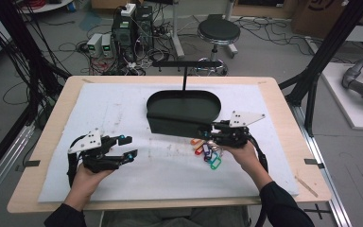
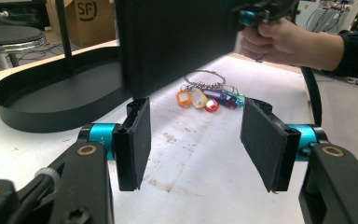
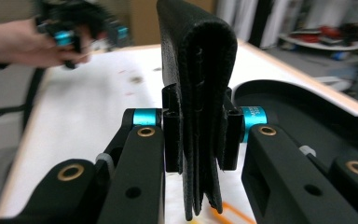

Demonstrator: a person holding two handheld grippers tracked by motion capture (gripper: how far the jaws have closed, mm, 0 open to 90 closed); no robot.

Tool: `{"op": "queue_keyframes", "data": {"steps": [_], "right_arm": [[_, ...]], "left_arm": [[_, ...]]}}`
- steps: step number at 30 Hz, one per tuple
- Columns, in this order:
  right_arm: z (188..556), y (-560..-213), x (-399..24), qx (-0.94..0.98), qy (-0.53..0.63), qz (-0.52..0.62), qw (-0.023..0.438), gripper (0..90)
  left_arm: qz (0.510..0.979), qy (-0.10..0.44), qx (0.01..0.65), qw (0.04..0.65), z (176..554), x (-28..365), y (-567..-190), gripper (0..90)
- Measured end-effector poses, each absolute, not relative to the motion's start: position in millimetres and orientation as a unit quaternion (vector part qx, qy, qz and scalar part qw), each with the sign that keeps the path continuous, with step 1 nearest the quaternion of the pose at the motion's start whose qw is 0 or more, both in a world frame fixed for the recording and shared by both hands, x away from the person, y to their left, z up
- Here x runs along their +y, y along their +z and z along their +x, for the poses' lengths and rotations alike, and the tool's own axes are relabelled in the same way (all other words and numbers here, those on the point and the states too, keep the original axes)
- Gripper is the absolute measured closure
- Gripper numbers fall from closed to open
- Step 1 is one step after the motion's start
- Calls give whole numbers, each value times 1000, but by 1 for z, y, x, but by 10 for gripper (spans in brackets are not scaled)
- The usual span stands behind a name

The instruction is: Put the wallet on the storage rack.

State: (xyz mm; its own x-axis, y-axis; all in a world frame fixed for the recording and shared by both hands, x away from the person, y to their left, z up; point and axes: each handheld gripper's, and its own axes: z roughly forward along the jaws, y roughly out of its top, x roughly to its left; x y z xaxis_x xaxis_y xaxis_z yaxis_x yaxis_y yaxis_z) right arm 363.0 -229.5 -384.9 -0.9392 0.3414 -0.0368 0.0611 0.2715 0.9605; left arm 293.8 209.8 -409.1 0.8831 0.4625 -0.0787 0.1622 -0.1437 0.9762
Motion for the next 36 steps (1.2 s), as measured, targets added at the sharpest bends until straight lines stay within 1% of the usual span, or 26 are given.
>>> {"op": "queue_keyframes", "data": {"steps": [4, 11, 18, 20, 23, 27, 31, 36], "right_arm": [[373, -381, -238, 780, 590, 154, 142, 772], [392, -377, -246, 773, 588, 175, 160, 773], [418, -378, -245, 771, 584, 191, 168, 773], [424, -380, -244, 772, 581, 199, 162, 773], [435, -382, -240, 784, 561, 203, 171, 773], [446, -387, -235, 781, 562, 204, 182, 773], [460, -401, -231, 782, 556, 214, 180, 773], [475, -407, -222, 800, 534, 218, 165, 772]], "left_arm": [[746, 121, 209, 620, 293, 210, -409, 429], [749, 121, 208, 618, 292, 210, -410, 428], [748, 120, 209, 618, 292, 210, -411, 428], [749, 120, 209, 617, 292, 211, -411, 428], [749, 118, 210, 616, 292, 211, -412, 429], [750, 118, 209, 616, 291, 211, -412, 429], [752, 116, 208, 615, 292, 210, -413, 429], [753, 115, 207, 614, 293, 209, -414, 429]]}}
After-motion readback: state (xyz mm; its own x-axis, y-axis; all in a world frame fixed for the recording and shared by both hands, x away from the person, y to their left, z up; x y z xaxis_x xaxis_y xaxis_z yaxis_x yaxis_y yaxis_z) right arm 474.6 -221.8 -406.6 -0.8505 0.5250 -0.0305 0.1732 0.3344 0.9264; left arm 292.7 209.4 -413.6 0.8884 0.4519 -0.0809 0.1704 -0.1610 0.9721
